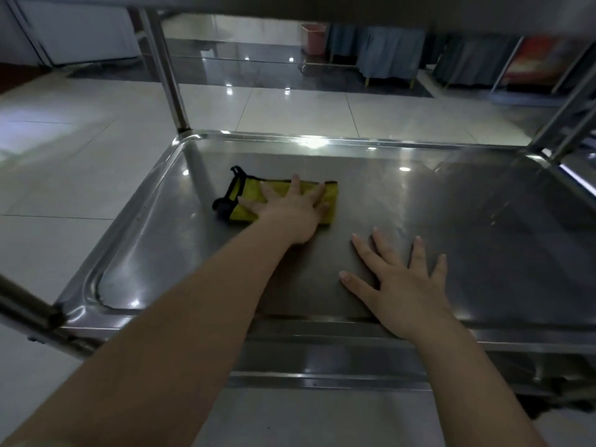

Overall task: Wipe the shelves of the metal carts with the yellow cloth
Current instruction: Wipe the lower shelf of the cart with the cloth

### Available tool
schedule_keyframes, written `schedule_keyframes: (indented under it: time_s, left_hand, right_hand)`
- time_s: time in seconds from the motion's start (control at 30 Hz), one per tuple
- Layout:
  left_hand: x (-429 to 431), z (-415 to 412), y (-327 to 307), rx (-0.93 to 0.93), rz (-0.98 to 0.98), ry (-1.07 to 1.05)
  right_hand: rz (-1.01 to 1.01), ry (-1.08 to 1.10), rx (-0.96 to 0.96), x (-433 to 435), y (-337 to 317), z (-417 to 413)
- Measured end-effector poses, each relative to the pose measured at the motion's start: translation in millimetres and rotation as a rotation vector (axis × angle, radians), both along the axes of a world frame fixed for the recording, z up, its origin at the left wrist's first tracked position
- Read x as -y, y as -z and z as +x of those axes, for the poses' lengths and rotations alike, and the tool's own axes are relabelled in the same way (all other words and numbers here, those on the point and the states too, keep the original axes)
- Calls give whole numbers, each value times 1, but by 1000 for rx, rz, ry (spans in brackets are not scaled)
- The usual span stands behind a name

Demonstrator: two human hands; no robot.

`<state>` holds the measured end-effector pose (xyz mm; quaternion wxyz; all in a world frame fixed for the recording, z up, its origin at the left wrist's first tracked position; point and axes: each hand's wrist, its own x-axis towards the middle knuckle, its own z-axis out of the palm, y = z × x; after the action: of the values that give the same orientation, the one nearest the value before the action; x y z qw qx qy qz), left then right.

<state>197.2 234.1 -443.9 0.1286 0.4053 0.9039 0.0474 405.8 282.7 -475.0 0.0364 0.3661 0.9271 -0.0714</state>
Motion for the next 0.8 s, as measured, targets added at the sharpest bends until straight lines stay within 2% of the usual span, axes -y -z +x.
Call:
schedule_keyframes:
  time_s: [0.1, 0.23, 0.37, 0.5, 0.63, 0.73, 0.8]
  left_hand:
    - [-42, -24, -5, 13, 5, -57]
    - [-43, -24, -3, 35, 25, -41]
    - [5, 19, 7, -11, 40, 107]
    - [77, 75, 19, -109, 88, 169]
    - [123, 123, 18, -129, 78, 202]
    - [120, 123, 7, 22, 47, 192]
    - [122, 111, -4, 208, 78, 195]
  right_hand:
    - [-5, 8, -25, -1, 0, -1]
    - [-11, 5, -30, -2, -1, -3]
    - [-52, -9, -28, -4, -3, -3]
    - [-159, 18, -150, -9, -3, -2]
    - [-194, 31, -222, -9, -1, -1]
    - [-227, 79, -329, -8, -4, 0]
    - [-280, 129, -540, -3, -10, 3]
